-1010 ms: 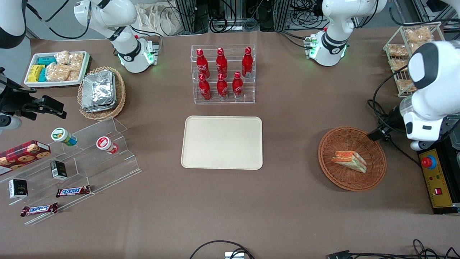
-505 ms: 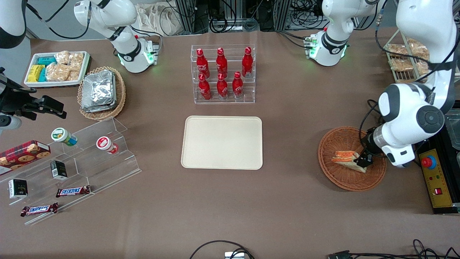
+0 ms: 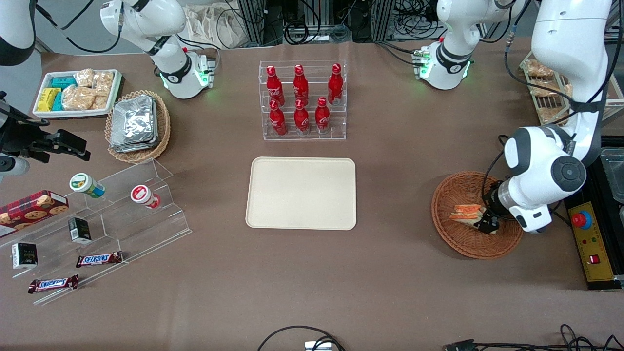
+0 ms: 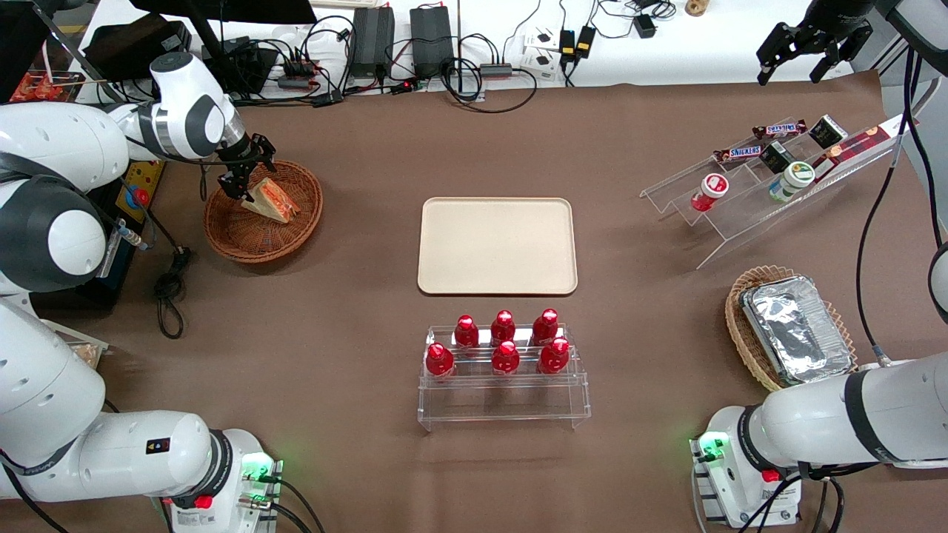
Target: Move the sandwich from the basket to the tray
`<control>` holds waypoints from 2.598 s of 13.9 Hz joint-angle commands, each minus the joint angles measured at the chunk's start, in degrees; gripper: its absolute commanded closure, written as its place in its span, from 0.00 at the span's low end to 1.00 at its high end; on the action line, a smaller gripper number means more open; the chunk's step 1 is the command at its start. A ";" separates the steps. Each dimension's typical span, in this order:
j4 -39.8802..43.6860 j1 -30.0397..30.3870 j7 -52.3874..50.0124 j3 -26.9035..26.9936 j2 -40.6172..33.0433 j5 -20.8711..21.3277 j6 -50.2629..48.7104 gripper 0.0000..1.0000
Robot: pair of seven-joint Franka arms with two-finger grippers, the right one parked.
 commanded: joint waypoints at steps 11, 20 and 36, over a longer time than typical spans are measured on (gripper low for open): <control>2.56 -0.61 -2.80 -0.35 -4.17 0.63 -4.80 1.00; 29.46 -10.10 19.95 -8.76 -7.88 1.07 -41.75 1.00; 28.67 -22.23 15.22 -25.48 19.18 24.53 -19.08 0.91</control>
